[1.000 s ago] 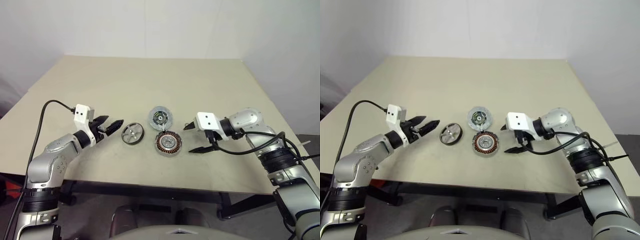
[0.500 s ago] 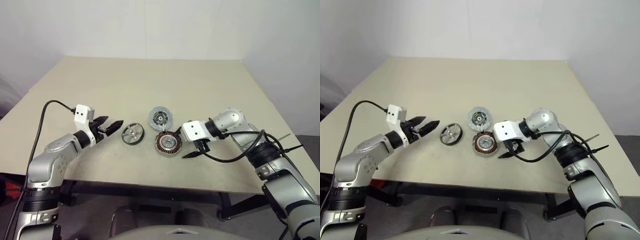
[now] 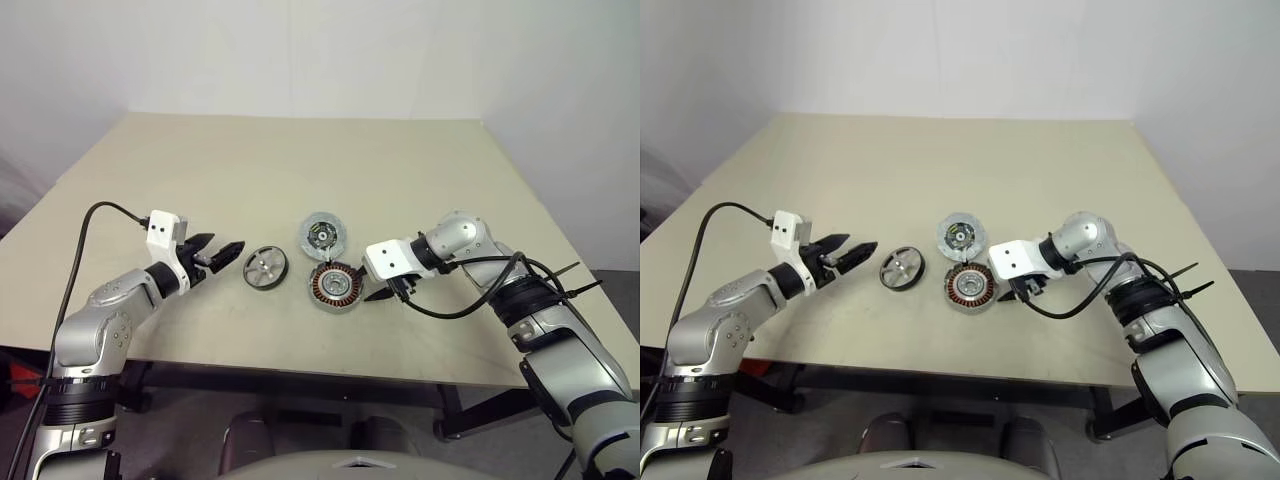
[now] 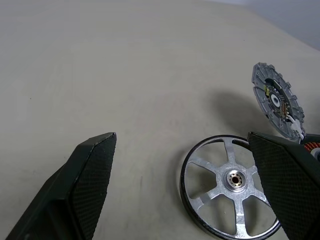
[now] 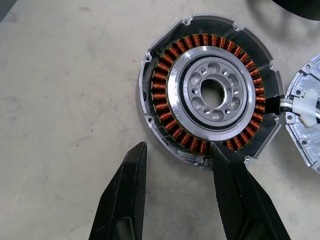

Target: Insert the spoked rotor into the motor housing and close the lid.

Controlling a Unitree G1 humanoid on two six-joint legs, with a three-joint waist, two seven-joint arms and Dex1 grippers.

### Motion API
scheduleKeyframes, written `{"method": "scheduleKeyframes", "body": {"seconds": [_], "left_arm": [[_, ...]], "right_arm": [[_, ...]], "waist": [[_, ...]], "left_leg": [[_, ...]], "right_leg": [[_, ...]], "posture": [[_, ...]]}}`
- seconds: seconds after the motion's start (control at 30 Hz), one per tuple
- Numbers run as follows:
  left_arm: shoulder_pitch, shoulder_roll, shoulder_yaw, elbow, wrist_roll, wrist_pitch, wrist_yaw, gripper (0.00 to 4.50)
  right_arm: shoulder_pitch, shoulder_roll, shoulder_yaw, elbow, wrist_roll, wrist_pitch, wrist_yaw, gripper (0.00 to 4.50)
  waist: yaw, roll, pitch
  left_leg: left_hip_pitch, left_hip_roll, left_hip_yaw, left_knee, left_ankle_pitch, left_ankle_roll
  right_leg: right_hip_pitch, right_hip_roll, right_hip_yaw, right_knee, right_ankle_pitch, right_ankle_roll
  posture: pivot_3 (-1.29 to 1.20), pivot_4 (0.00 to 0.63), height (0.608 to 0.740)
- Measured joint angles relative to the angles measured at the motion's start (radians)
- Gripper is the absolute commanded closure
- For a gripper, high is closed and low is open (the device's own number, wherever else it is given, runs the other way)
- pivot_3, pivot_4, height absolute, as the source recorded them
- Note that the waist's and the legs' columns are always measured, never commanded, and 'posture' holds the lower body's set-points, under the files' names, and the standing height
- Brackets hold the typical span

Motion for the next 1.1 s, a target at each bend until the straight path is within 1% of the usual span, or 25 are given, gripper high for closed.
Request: {"method": "scheduleKeyframes", "body": {"seconds": [0.03,0.13,0.3,0.53,0.7,0.83,1.0,1.1], "left_arm": [[0.0,0.0,0.0,0.0,0.0,-0.002,0.0,0.0],[0.0,0.002,0.0,0.0,0.001,-0.004,0.0,0.0],[0.0,0.008,0.004,0.002,0.002,-0.009,0.0,0.0],[-0.002,0.013,0.022,0.005,0.003,-0.017,0.001,0.0],[-0.003,0.014,0.023,0.01,0.007,-0.021,0.003,0.0],[-0.003,0.014,0.025,0.014,0.014,-0.028,0.005,0.0],[-0.004,0.014,0.025,0.019,0.02,-0.033,0.005,0.0],[-0.005,0.014,0.025,0.021,0.021,-0.035,0.006,0.0]], "right_arm": [[0.003,0.0,0.0,-0.005,0.0,0.002,-0.001,2.3],[0.015,-0.003,0.0,-0.03,0.0,0.01,0.0,2.89],[0.027,-0.012,0.003,-0.074,0.003,0.014,0.009,4.46],[0.021,-0.002,0.004,-0.062,-0.002,0.004,-0.002,4.48],[-0.011,0.012,0.005,-0.033,-0.018,-0.005,-0.015,4.48],[-0.051,0.039,0.006,0.015,-0.057,-0.009,-0.056,4.48],[-0.133,0.101,0.008,0.115,-0.122,-0.023,-0.143,4.48],[-0.154,0.134,0.015,0.166,-0.145,-0.043,-0.177,4.48]], "waist": [[0.0,0.0,0.0],[0.0,0.0,0.0],[0.0,0.0,0.0],[0.001,0.0,0.0],[-0.001,0.0,0.0],[-0.002,0.0,0.0],[-0.003,0.0,0.0],[-0.003,0.0,0.0]], "left_leg": [[0.0,0.0,0.0,0.0,0.0,0.0],[0.0,0.0,0.0,0.0,0.0,0.0],[0.0,0.0,0.0,0.0,0.0,0.0],[0.0,0.0,0.0,0.0,0.0,0.0],[0.0,0.0,0.0,0.0,0.0,0.0],[0.001,0.0,0.0,0.0,0.0,0.0],[-0.001,0.0,0.0,-0.001,0.0,0.0],[-0.002,0.0,0.0,-0.001,0.0,0.0]], "right_leg": [[0.0,0.0,0.0,0.0,0.0,0.0],[0.0,0.0,0.0,0.0,0.0,0.0],[0.0,0.0,0.0,0.0,0.0,0.0],[0.0,0.0,0.0,0.0,0.0,0.0],[0.0,0.0,0.0,0.0,0.0,0.0],[0.0,0.0,0.0,0.0,0.0,0.0],[-0.001,0.0,0.0,-0.001,0.0,0.0],[-0.002,0.0,0.0,-0.001,0.0,0.0]], "posture": [[0.0,0.0,0.74],[0.0,0.0,0.74],[0.0,0.0,0.74],[0.0,0.0,0.74],[0.0,0.0,0.74],[0.0,0.0,0.74],[0.0,0.0,0.74],[0.0,0.0,0.74]]}}
